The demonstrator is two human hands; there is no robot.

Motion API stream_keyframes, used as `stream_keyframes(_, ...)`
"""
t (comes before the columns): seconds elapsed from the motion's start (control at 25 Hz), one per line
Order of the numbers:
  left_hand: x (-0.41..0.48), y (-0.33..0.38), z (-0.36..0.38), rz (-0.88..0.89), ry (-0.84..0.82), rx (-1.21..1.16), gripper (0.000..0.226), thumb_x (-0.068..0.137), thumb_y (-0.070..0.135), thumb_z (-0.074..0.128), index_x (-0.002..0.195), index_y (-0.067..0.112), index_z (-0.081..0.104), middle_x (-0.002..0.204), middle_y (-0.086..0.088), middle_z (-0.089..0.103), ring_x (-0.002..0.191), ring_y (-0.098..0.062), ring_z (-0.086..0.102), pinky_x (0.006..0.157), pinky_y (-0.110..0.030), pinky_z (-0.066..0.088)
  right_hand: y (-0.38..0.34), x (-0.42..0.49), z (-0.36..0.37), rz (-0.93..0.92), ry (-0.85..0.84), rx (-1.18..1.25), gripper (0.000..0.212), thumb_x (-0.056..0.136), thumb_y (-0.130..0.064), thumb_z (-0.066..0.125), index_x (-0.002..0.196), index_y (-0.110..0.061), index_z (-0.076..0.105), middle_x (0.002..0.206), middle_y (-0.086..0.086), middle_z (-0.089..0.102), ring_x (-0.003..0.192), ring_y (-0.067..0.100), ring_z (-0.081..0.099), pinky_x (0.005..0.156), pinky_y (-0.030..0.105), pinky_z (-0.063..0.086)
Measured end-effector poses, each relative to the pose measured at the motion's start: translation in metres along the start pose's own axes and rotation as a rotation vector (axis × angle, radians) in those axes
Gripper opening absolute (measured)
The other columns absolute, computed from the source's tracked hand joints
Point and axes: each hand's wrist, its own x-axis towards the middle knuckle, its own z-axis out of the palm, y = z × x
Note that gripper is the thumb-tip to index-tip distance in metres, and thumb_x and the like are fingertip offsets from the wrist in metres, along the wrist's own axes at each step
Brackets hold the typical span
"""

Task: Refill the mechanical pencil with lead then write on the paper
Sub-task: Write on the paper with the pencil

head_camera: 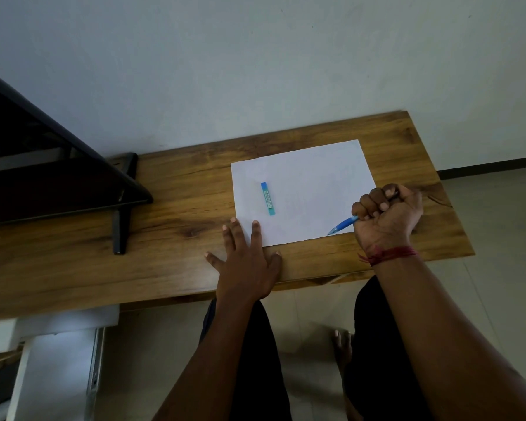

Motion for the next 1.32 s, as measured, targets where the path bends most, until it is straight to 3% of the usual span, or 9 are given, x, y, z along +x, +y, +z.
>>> stream_keyframes(1.32,-0.0015,0.0018,-0.0028,0.007,-0.013,-0.019,0.078,0.093,0.064,0.026,0.152,0.026,-0.007,0.160,-0.011,-0.021,0.145,-0.033,-0.022,0.108,-0.074,0.001,0.0003,-0.0009,0.0018,-0.023,0.005,-0.006,0.035,0.090,-0.023,0.029,0.057,-0.018,0.041,0.045,-0.005,0.030,0.041,0.010,0.019,0.041,0.022,0.019)
